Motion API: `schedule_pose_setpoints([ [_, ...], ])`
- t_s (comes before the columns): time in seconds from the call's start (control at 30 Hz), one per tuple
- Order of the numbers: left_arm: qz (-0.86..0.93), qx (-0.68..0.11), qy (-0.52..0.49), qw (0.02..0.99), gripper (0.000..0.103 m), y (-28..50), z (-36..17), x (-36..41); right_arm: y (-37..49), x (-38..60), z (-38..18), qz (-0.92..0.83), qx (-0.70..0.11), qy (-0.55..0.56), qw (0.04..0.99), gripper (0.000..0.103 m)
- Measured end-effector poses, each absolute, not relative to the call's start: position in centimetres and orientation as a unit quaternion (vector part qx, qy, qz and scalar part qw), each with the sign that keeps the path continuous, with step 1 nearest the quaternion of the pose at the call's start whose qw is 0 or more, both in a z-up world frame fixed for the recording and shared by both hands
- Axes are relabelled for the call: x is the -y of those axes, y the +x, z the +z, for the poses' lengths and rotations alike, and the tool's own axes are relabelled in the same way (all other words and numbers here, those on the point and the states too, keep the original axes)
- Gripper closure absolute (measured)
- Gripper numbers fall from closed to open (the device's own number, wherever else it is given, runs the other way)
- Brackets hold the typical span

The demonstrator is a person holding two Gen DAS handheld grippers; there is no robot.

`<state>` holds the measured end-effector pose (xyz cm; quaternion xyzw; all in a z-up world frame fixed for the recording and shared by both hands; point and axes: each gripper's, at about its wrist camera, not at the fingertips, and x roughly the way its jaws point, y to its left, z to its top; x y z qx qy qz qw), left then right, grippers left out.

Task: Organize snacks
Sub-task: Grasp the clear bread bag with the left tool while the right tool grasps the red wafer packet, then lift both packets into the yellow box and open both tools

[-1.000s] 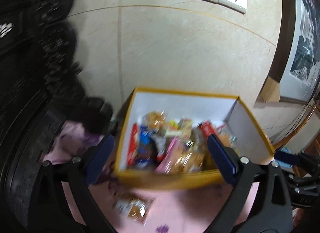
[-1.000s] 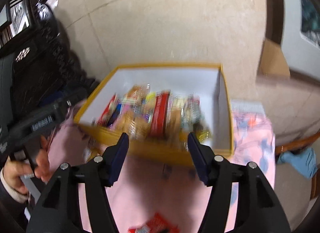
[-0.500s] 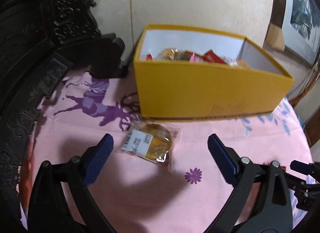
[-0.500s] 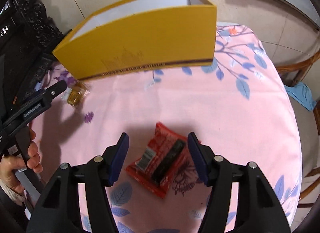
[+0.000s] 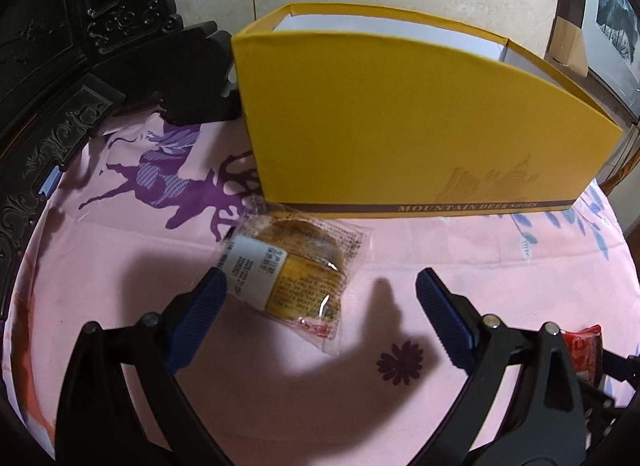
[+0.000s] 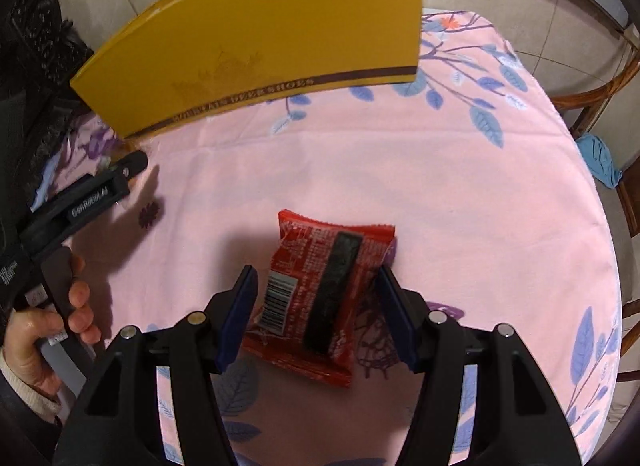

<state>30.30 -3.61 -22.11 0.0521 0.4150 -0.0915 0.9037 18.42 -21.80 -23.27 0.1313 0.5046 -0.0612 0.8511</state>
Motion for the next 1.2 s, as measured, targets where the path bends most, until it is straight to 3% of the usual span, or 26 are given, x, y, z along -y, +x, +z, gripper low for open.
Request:
schedule_pose_setpoints([
  [0.2, -0.086, -0.417, 0.076, 0.901, 0.002, 30.8, -23.2, 4.1, 18.4, 21.1, -23.5, -0.055, -0.500, 0.108, 0.857, 0.040],
  [0.37, -0.075, -0.417, 0.072, 0.903, 0.003, 31.2, -23.2, 3.7, 18.2, 21.8, -23.4, -0.047, -0.499, 0.114, 0.858, 0.048],
  [0.47, -0.057, -0.417, 0.081, 0.903, 0.011, 31.6, -23.1, 3.6, 18.2, 21.9, -23.3, -0.044, -0.499, 0.114, 0.858, 0.051],
  [0.6, -0.030, -0.414, 0.095, 0.905, 0.038, 31.9, -23.0, 2.8, 18.2, 21.9, -23.2, -0.037, -0.500, 0.109, 0.858, 0.058],
  [0.7, -0.019, -0.412, 0.102, 0.905, 0.050, 31.9, -22.9, 2.3, 18.3, 21.9, -23.2, -0.033, -0.502, 0.107, 0.858, 0.059],
  [0.9, -0.002, -0.411, 0.090, 0.907, 0.064, 31.9, -22.3, 1.8, 18.3, 21.8, -23.1, -0.026, -0.509, 0.108, 0.853, 0.059],
  [1.2, 0.004, -0.411, 0.069, 0.909, 0.071, 31.3, -21.3, 1.4, 18.0, 21.5, -22.6, -0.014, -0.508, 0.101, 0.855, 0.059],
])
